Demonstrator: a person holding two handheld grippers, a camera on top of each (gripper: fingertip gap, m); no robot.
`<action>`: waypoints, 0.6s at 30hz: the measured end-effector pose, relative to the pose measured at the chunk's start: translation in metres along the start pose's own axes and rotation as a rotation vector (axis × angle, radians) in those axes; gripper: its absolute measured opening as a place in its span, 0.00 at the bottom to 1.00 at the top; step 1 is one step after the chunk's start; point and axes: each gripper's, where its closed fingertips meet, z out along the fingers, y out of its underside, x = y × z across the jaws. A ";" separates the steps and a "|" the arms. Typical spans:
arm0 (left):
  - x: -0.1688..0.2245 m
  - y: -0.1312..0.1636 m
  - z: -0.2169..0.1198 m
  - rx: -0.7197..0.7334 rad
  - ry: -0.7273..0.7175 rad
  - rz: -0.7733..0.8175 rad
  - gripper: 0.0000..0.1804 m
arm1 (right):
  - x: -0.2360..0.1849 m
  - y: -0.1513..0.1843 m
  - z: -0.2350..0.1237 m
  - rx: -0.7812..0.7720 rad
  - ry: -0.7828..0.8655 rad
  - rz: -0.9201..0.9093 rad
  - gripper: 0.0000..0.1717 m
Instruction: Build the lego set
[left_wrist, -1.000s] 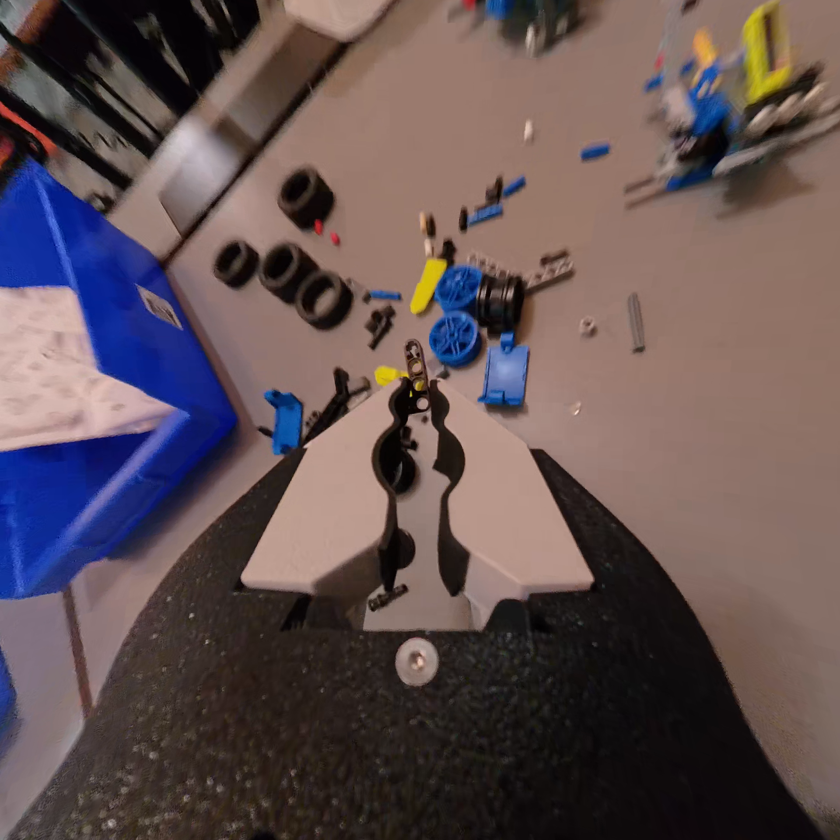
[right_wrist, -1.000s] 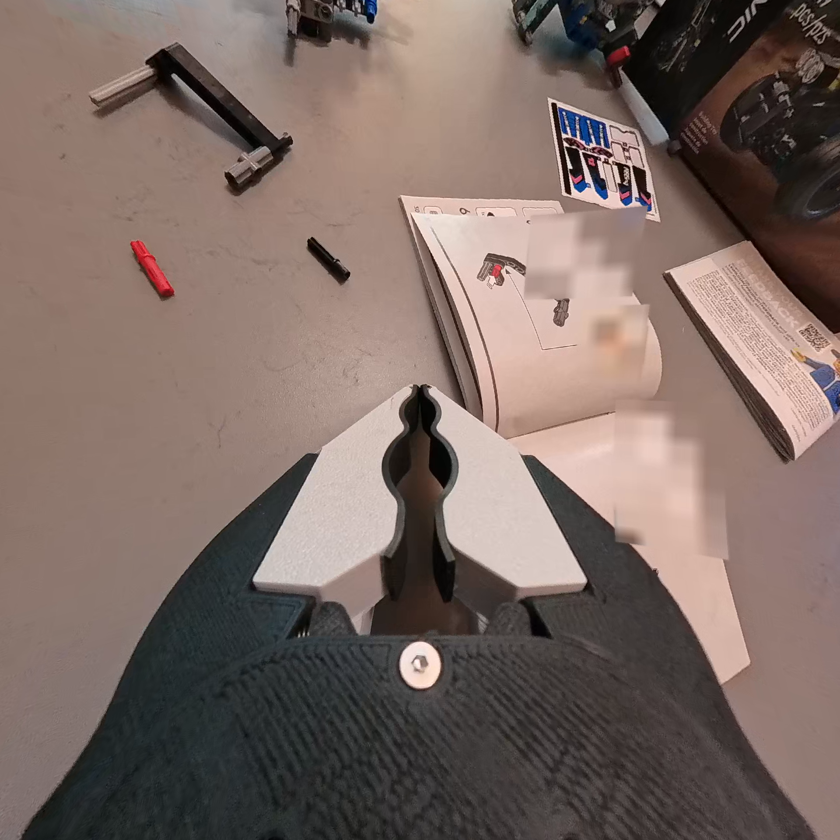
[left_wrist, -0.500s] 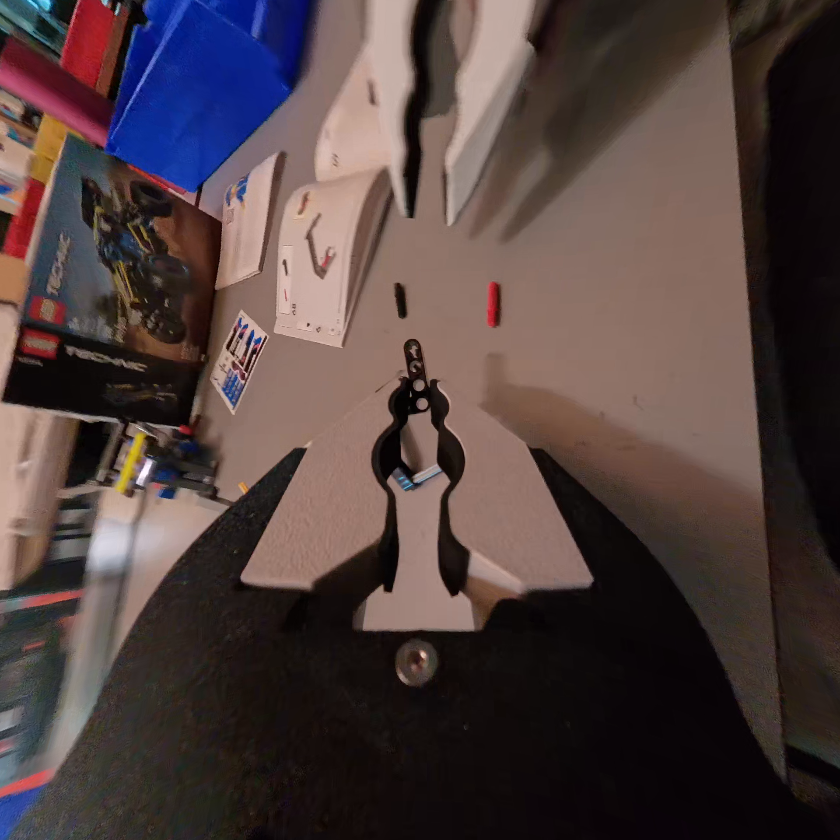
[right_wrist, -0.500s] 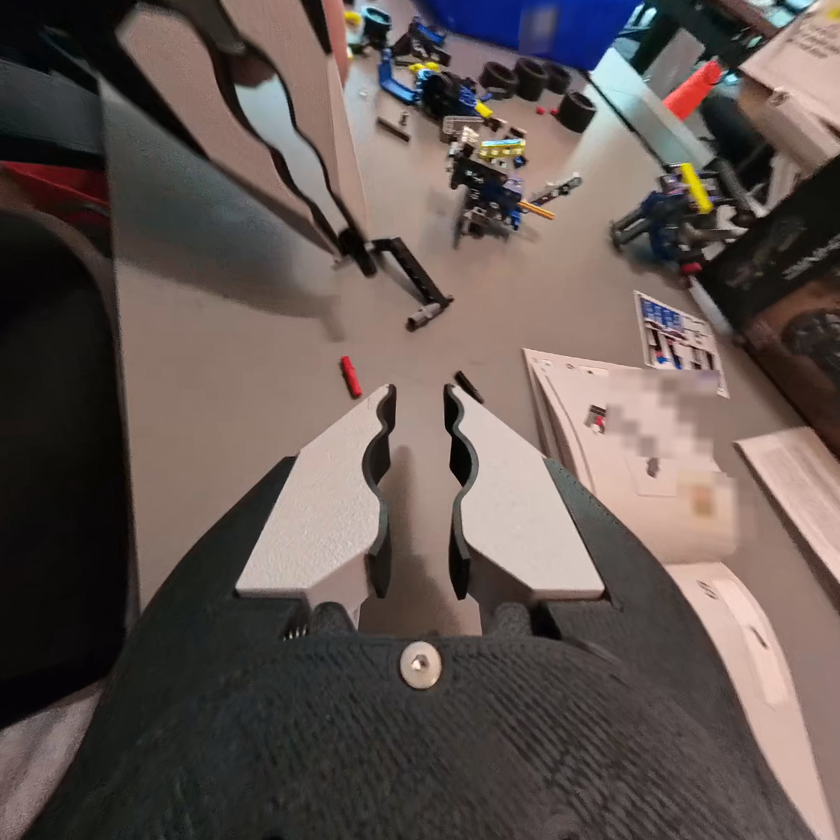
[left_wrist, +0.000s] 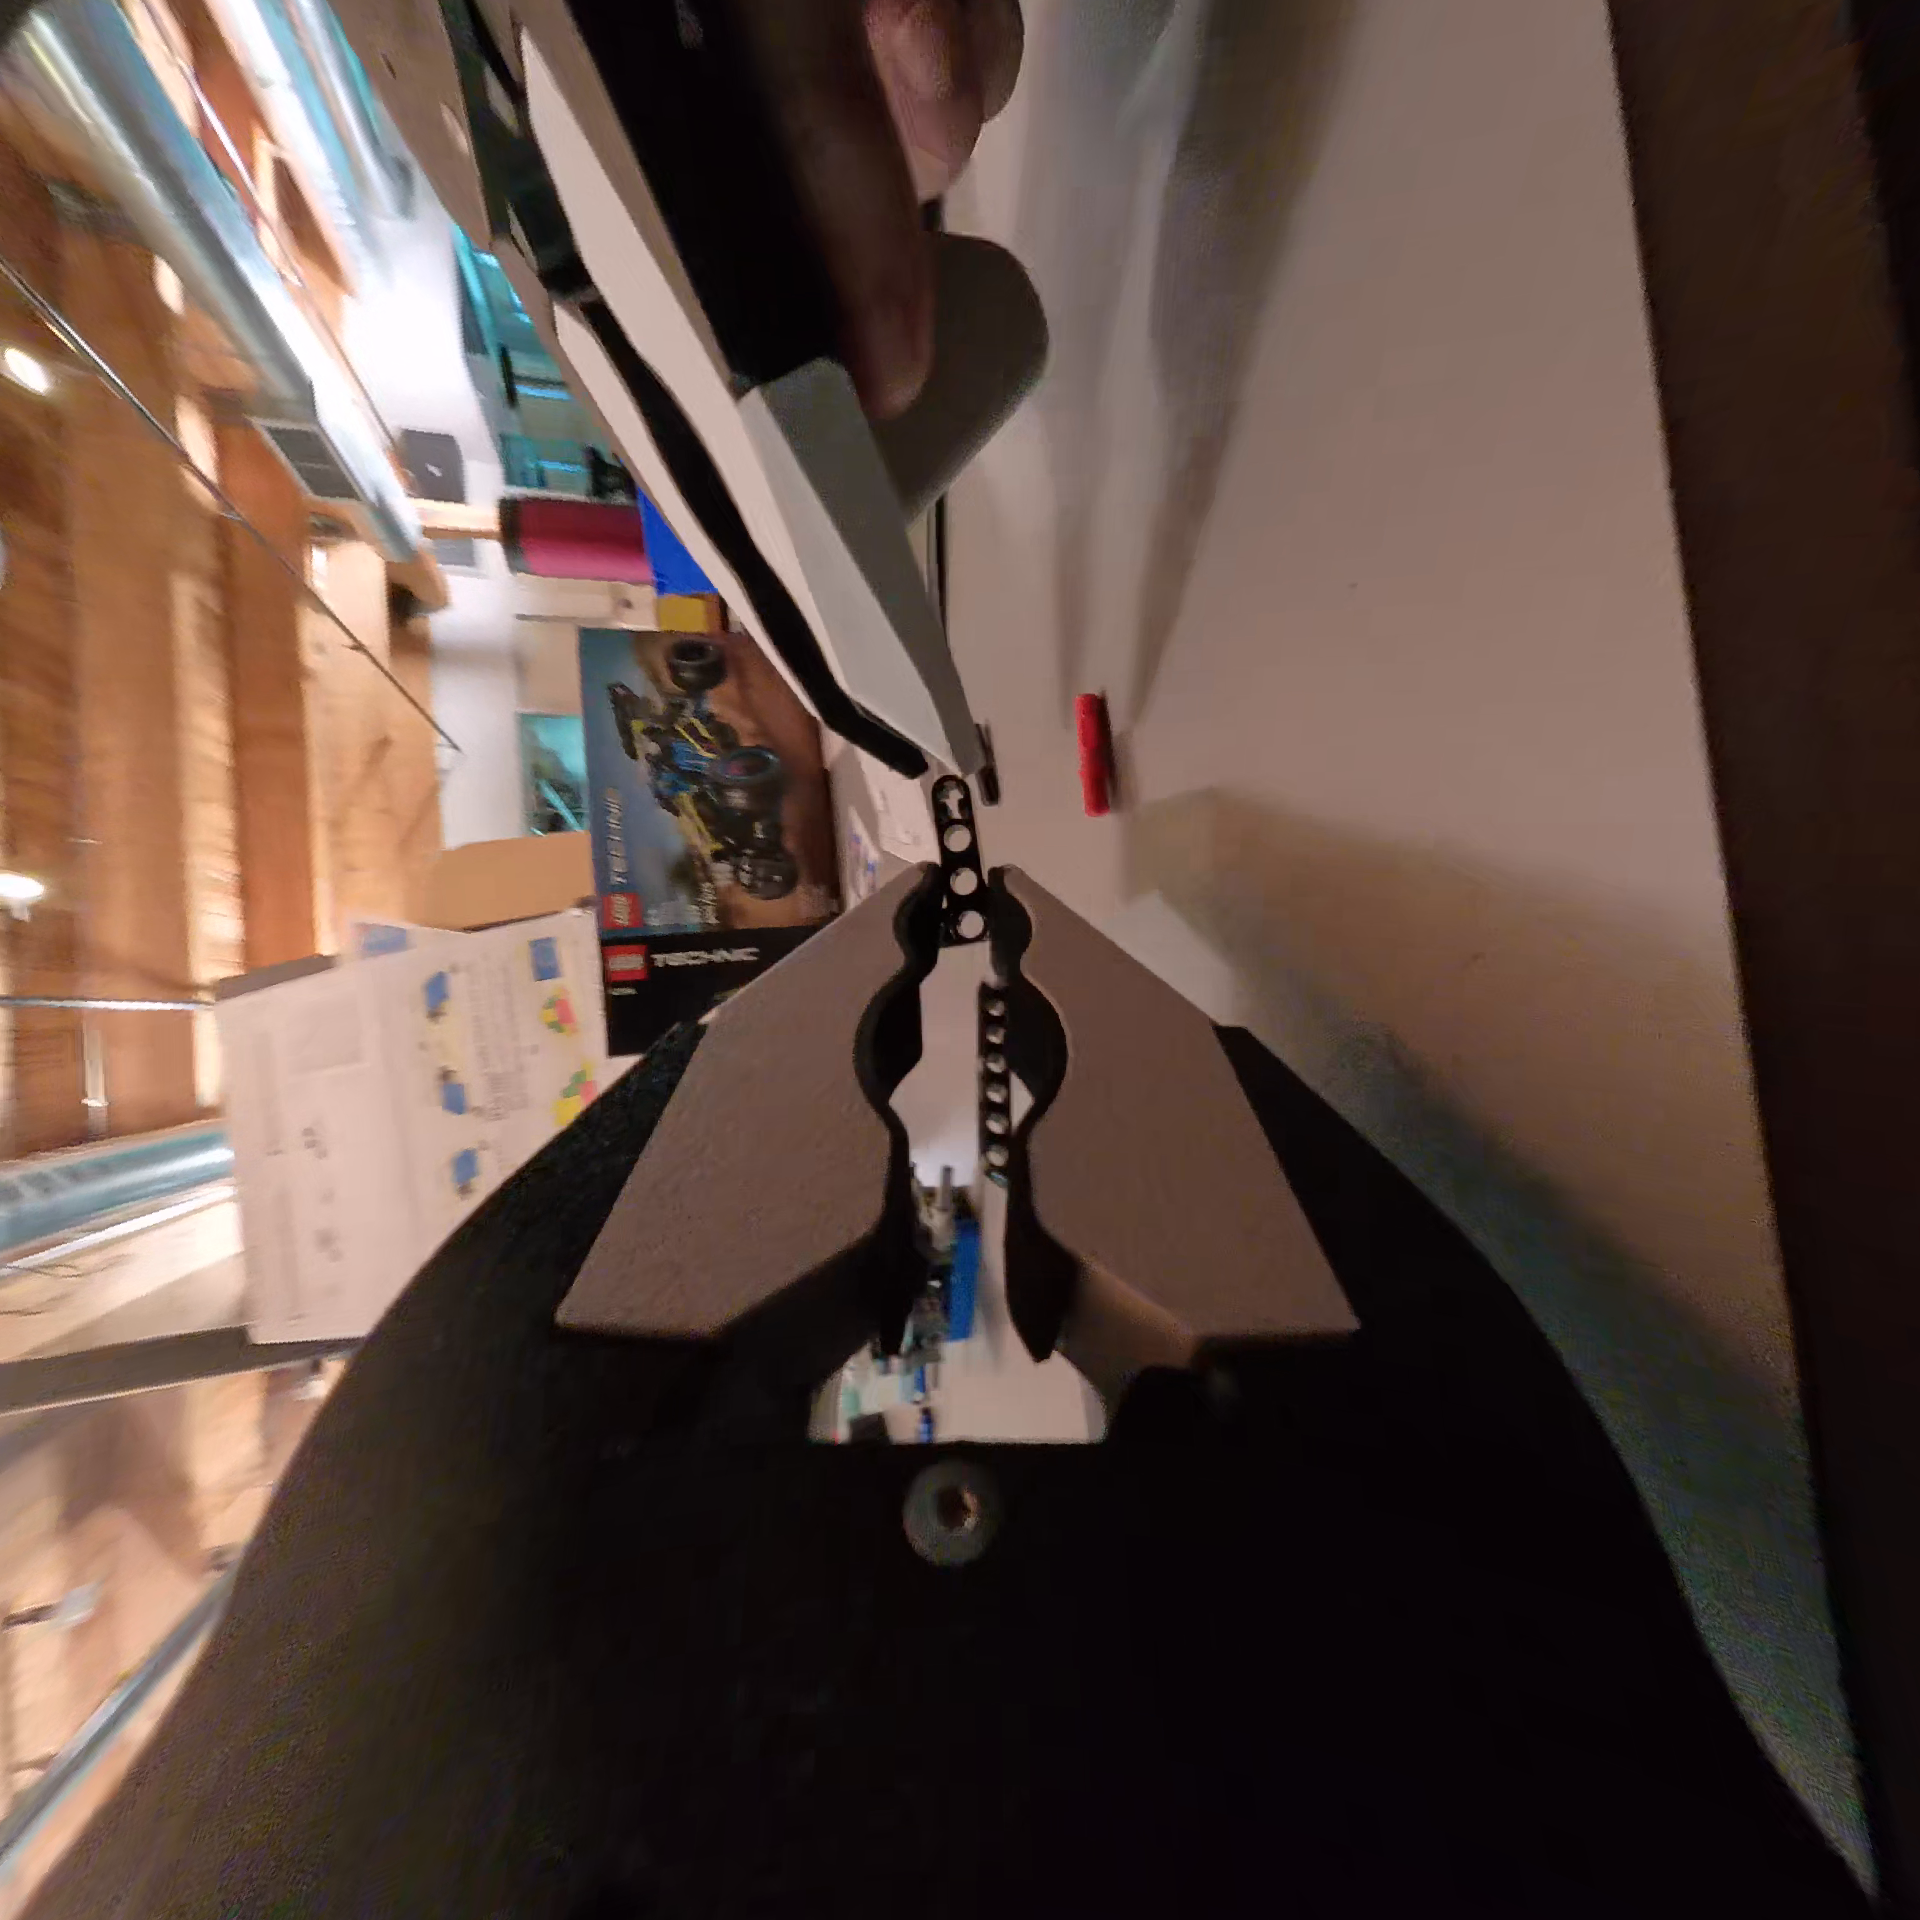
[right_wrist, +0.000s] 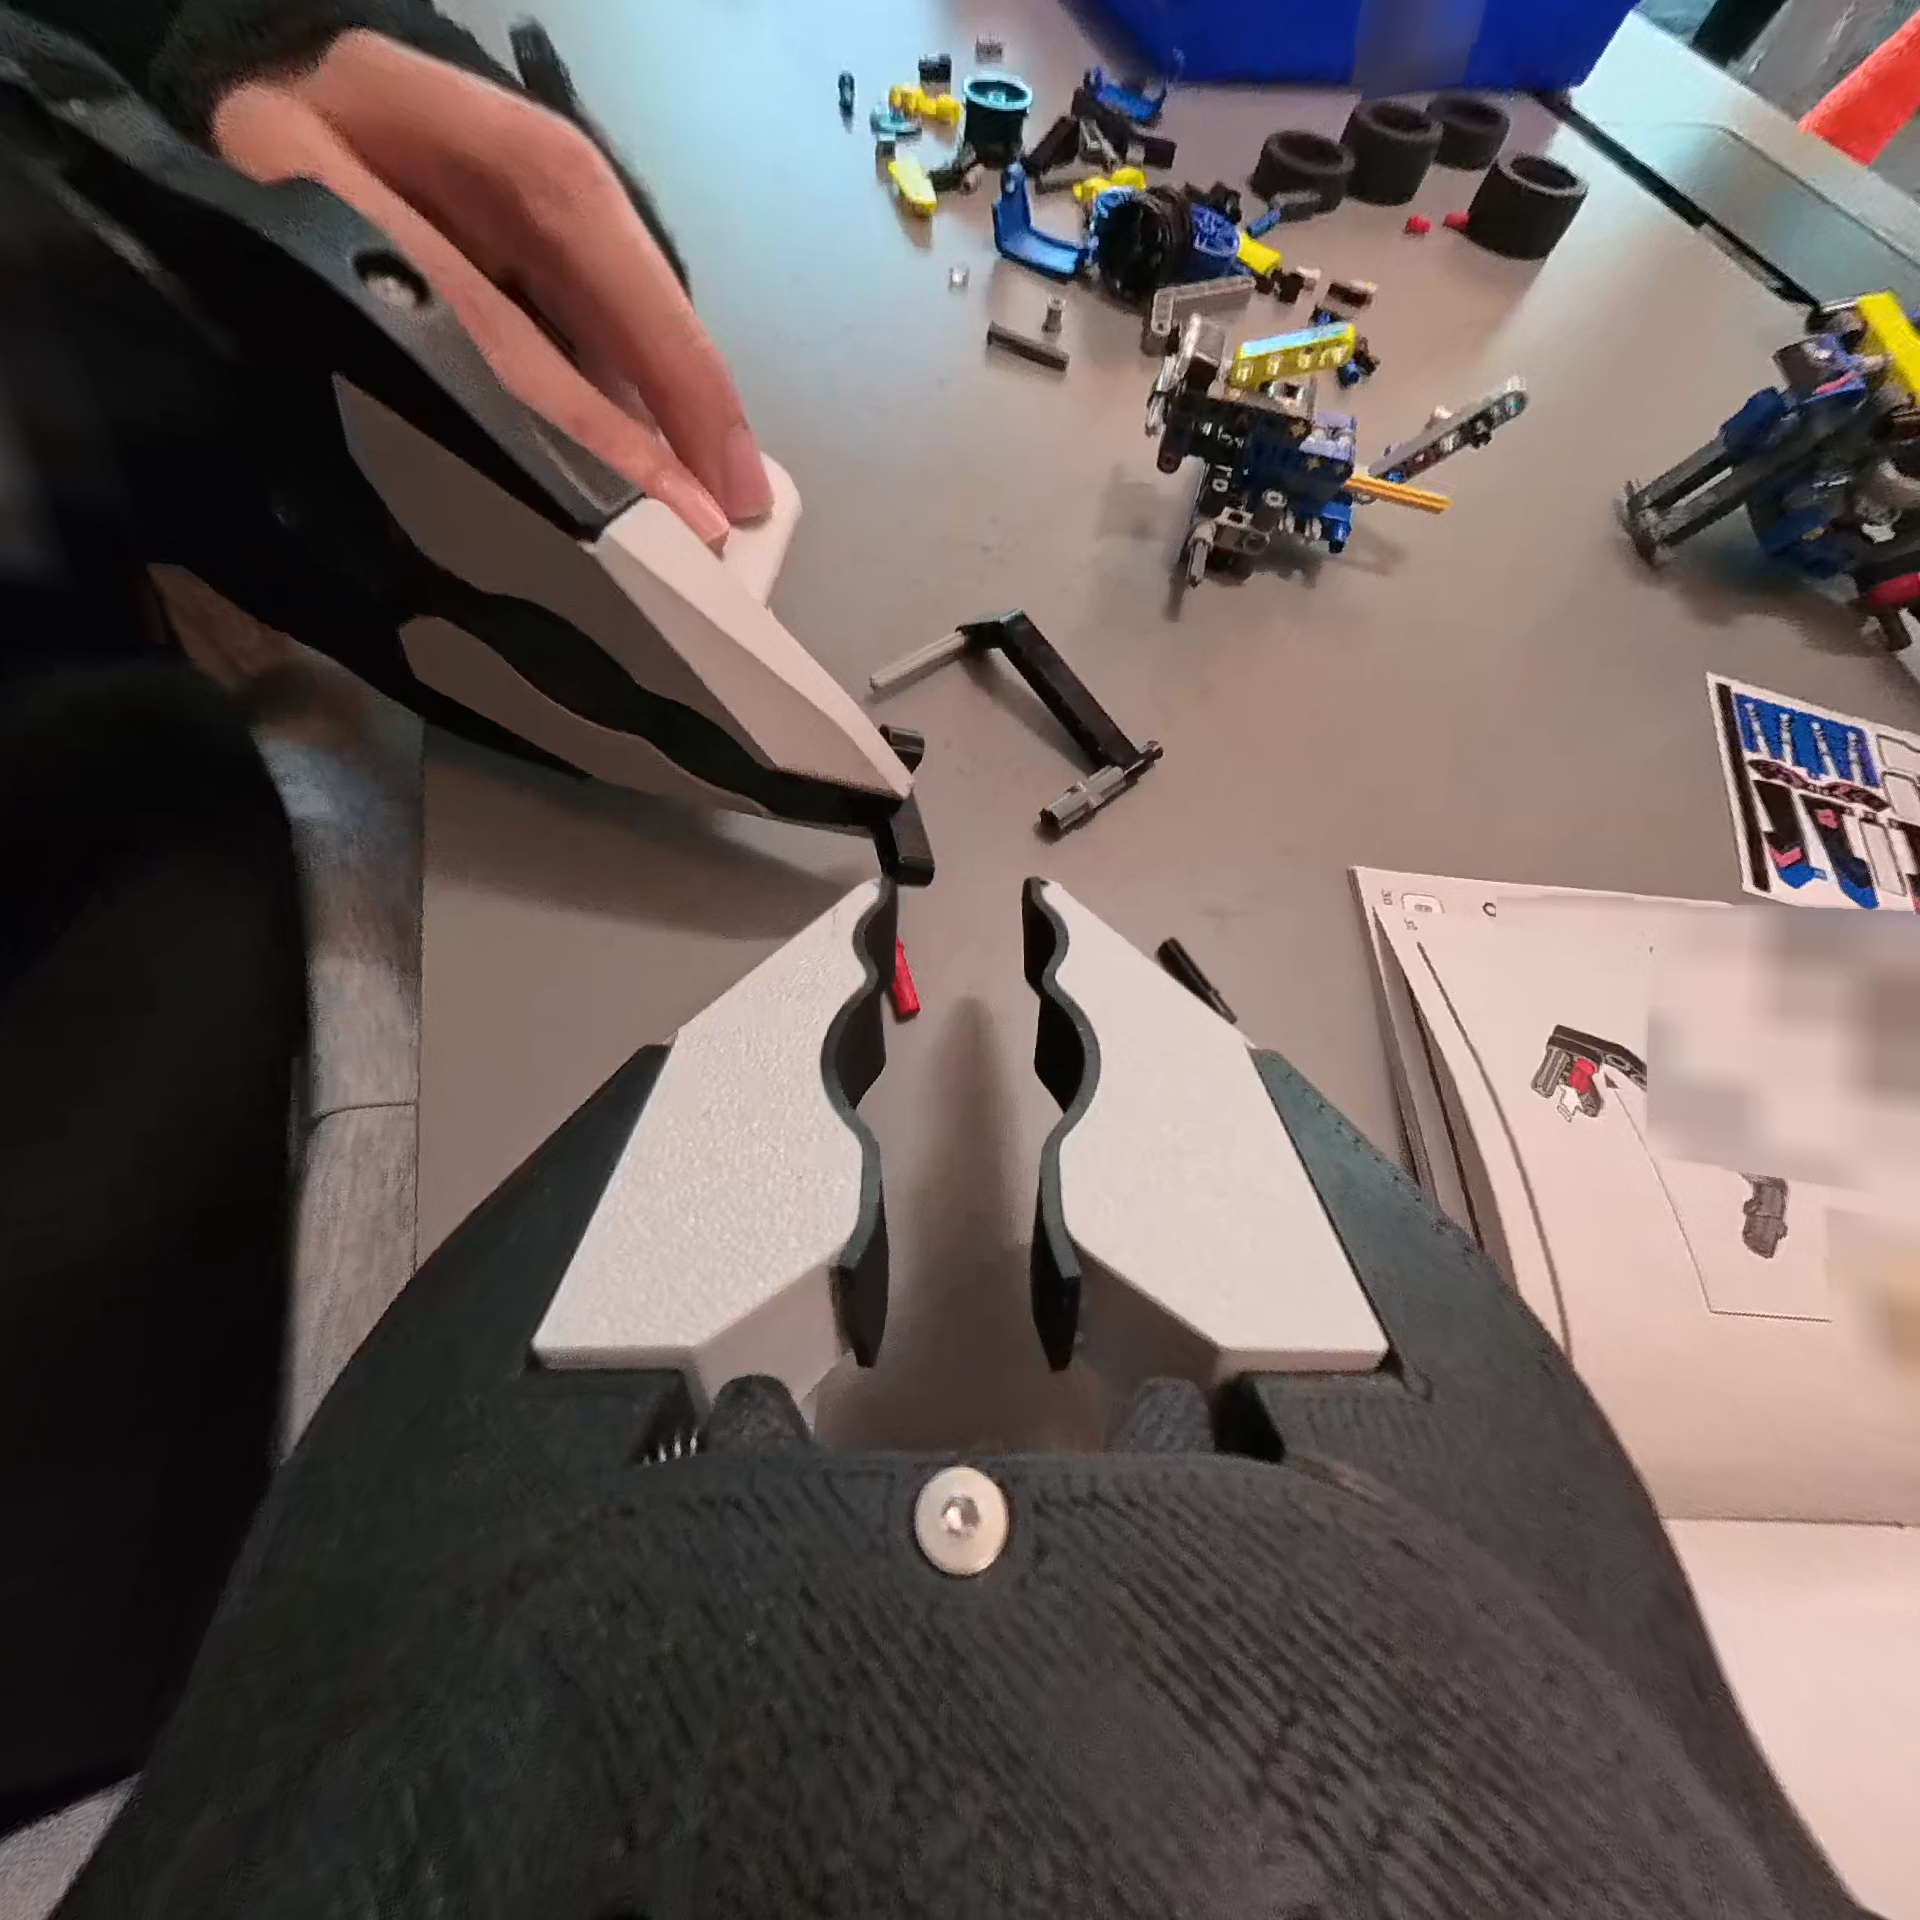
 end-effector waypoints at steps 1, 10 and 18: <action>-0.002 0.000 0.000 -0.003 -0.019 0.042 0.03 | 0.000 -0.001 -0.001 0.012 -0.011 0.008 0.12; -0.018 -0.006 -0.002 -0.001 -0.156 0.163 0.02 | -0.006 -0.008 -0.009 0.071 -0.011 -0.009 0.08; -0.012 -0.003 -0.003 0.036 -0.115 0.134 0.02 | -0.010 -0.010 -0.003 0.070 0.020 -0.117 0.05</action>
